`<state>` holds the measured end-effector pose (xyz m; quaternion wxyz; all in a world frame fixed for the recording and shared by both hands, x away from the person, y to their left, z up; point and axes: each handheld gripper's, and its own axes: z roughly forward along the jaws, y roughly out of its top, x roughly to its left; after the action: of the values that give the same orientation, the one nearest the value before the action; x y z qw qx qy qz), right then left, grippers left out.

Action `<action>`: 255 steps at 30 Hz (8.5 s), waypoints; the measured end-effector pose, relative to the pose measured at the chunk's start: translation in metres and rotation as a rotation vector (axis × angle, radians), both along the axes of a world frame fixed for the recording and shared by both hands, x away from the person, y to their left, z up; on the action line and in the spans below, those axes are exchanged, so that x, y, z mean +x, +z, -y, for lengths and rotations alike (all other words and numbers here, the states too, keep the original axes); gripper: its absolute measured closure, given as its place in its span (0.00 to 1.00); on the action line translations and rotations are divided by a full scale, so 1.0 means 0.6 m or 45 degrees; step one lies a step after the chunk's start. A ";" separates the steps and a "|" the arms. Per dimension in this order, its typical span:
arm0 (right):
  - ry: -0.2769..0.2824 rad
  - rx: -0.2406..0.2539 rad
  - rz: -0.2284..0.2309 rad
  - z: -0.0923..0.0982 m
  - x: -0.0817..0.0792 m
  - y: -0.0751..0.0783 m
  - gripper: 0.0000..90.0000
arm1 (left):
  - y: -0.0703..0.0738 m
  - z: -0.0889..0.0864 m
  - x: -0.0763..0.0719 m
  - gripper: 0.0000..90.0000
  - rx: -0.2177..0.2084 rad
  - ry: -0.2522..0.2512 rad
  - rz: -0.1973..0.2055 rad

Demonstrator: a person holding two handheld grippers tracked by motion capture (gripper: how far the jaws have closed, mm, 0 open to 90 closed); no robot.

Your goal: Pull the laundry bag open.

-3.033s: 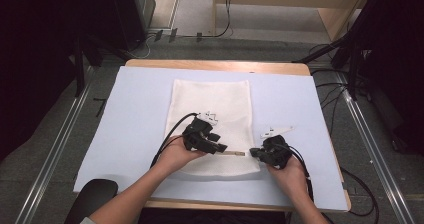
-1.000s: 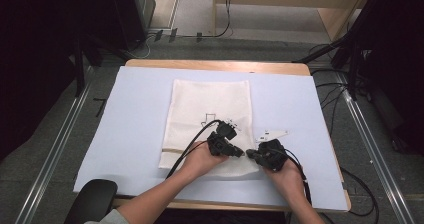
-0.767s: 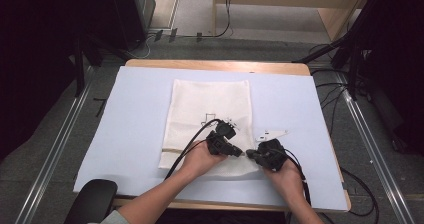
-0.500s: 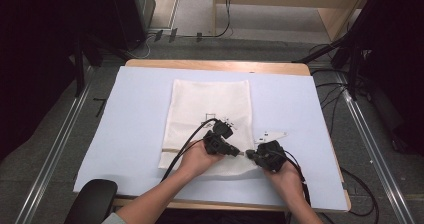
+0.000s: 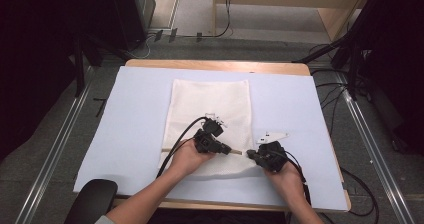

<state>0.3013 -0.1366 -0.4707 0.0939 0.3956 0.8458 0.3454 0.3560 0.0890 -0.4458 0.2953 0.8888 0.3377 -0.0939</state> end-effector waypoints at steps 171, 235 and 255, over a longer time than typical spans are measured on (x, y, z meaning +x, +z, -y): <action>0.040 -0.012 0.013 -0.012 0.008 0.002 1.00 | 0.038 -0.271 -0.008 0.99 0.023 0.260 -0.009; 0.048 -0.018 -0.040 0.003 0.028 0.007 1.00 | 0.037 -0.347 -0.031 0.98 0.019 0.448 -0.047; 0.101 0.038 -0.020 0.004 0.026 0.022 1.00 | 0.027 -0.342 -0.041 0.98 0.011 0.412 -0.091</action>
<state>0.3171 -0.1390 -0.4574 0.0677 0.3658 0.8563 0.3582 0.3311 0.2942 -0.4296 0.2905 0.8201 0.4872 -0.0753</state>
